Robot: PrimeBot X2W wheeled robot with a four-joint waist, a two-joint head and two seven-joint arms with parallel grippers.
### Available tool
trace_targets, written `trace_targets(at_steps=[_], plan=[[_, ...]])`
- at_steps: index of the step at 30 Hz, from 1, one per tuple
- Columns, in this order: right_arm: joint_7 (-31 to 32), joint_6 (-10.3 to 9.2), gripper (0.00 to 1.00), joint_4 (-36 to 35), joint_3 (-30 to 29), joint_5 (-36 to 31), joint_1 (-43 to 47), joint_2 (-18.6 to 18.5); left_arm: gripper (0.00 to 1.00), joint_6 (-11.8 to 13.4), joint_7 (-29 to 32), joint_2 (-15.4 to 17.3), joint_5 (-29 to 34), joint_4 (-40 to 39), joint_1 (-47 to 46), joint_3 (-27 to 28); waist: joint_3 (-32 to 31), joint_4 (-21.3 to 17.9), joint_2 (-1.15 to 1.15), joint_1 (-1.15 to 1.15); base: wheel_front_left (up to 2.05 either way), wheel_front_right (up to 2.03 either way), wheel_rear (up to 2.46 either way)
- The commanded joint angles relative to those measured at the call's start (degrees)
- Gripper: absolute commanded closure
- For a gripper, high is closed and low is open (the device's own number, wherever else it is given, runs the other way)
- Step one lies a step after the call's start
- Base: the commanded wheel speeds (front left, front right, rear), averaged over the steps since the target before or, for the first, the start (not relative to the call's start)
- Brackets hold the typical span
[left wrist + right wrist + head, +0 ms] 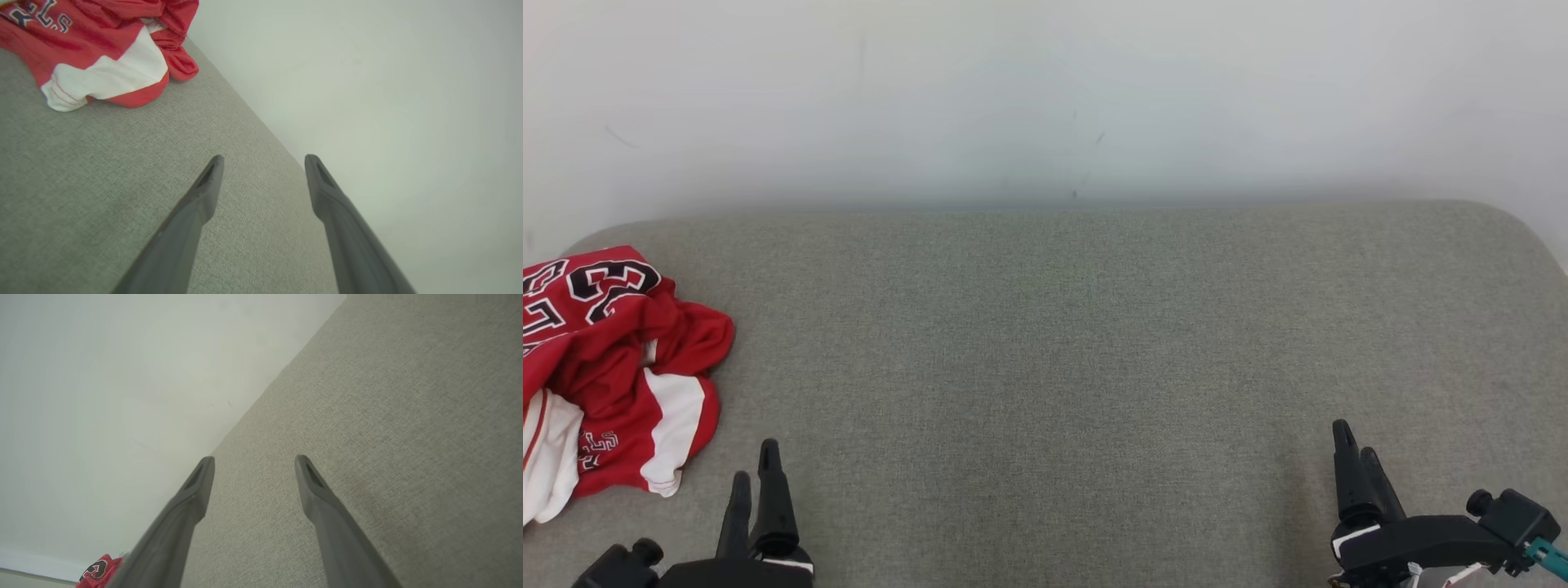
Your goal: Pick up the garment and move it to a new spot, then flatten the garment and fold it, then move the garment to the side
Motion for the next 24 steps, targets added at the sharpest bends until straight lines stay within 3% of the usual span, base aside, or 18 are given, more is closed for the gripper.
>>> trace_targets(at_steps=[1,11,24], plan=[[-0.7,-0.05,0.0,-1.2,0.4,-2.3,-0.2,-0.5,0.0,0.3,-0.5,0.3,2.6,-1.3,0.3,-0.1,0.0,0.0,0.0,0.0,0.0,0.0,0.0],[-2.9,-0.06,0.0,-4.5,2.1,-15.7,1.1,-0.6,0.0,2.6,-1.7,0.3,16.9,-5.8,1.9,-2.3,0.1,0.2,0.0,0.0,0.0,0.0,0.0],[-5.5,-0.07,0.0,-6.8,1.8,-25.5,3.1,-0.6,0.0,3.9,-3.1,0.4,28.2,-8.9,4.4,-2.4,0.2,0.3,0.0,0.0,0.0,0.0,0.0]])
